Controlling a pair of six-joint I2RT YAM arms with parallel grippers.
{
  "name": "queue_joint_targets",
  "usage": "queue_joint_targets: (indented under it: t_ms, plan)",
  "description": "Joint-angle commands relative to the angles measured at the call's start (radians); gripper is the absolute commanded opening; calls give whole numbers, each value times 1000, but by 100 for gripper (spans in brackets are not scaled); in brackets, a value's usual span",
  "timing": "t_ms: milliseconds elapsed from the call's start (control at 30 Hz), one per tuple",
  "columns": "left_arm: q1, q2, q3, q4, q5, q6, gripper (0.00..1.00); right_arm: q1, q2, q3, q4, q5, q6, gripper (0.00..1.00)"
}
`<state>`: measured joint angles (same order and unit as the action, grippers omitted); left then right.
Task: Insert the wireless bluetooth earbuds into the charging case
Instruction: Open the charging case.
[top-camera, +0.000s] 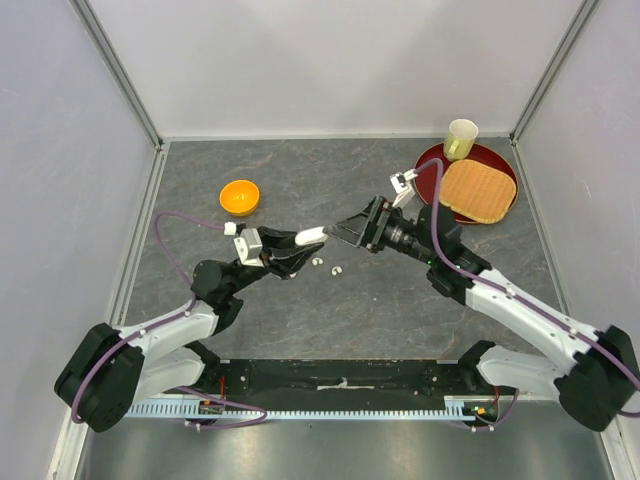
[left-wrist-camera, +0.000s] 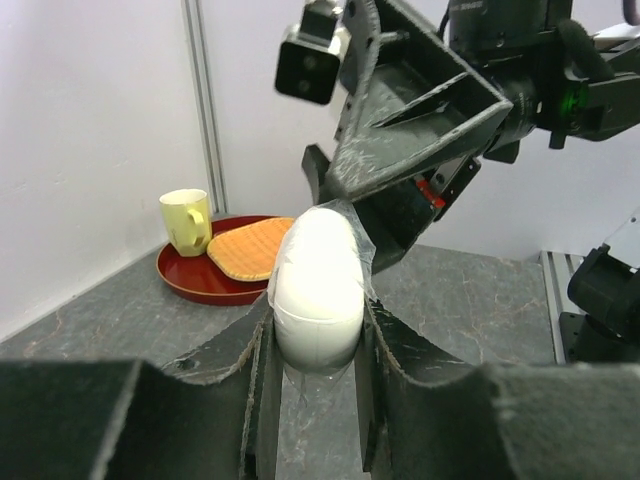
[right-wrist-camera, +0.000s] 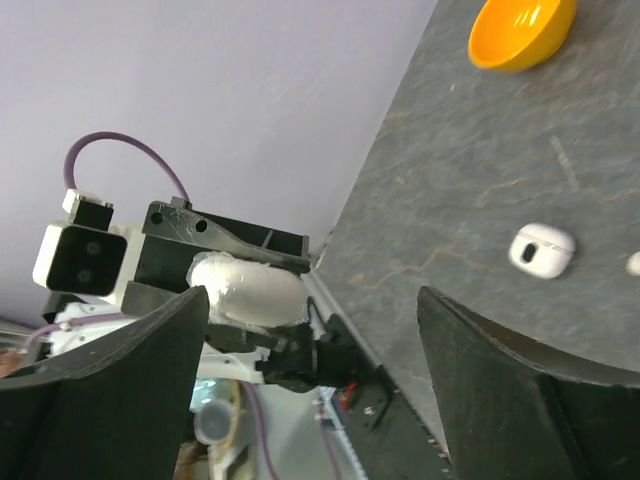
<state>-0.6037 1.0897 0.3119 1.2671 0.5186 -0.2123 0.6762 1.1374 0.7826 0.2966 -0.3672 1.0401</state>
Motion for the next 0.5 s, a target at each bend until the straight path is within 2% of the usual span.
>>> queue_joint_targets:
  t_ms: [0, 233, 467]
  plan:
    - [-4, -28, 44, 5, 37, 1, 2, -4, -132, 46, -154, 83, -236, 92]
    - [-5, 12, 93, -21, 112, -45, 2, 0, -117, 83, -223, 1, -313, 91]
    - [-5, 33, 107, -29, 138, -65, 2, 5, -102, 90, -248, 1, -336, 89]
